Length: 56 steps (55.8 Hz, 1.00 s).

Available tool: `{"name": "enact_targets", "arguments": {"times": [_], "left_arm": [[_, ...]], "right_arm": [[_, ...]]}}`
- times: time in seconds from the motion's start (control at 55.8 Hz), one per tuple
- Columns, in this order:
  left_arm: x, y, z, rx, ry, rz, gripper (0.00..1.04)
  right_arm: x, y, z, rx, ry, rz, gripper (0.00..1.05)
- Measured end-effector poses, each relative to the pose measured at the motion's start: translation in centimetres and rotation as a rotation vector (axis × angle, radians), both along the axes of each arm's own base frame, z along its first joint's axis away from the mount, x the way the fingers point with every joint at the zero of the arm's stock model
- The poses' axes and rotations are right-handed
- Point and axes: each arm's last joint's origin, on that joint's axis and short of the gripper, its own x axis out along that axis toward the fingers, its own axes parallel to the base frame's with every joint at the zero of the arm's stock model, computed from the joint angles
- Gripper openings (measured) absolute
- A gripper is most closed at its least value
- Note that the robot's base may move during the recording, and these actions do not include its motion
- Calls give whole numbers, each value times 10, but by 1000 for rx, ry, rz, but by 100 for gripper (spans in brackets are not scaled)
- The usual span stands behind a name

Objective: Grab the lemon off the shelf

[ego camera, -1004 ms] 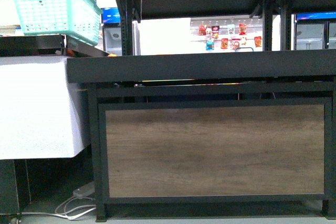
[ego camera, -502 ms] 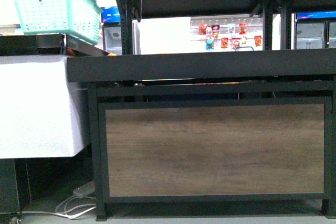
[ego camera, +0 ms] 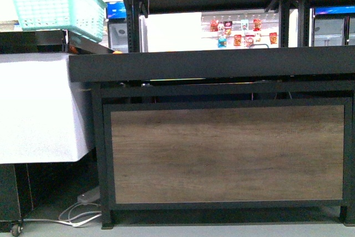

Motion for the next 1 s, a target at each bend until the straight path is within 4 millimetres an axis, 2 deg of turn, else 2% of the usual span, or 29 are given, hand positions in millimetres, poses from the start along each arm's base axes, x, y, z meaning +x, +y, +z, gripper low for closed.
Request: {"name": "enact_targets", "arguments": {"times": [1.004], "left_arm": [[0,0,0,0,0,0,97]], "right_arm": [[0,0,0,0,0,-1,102]]}}
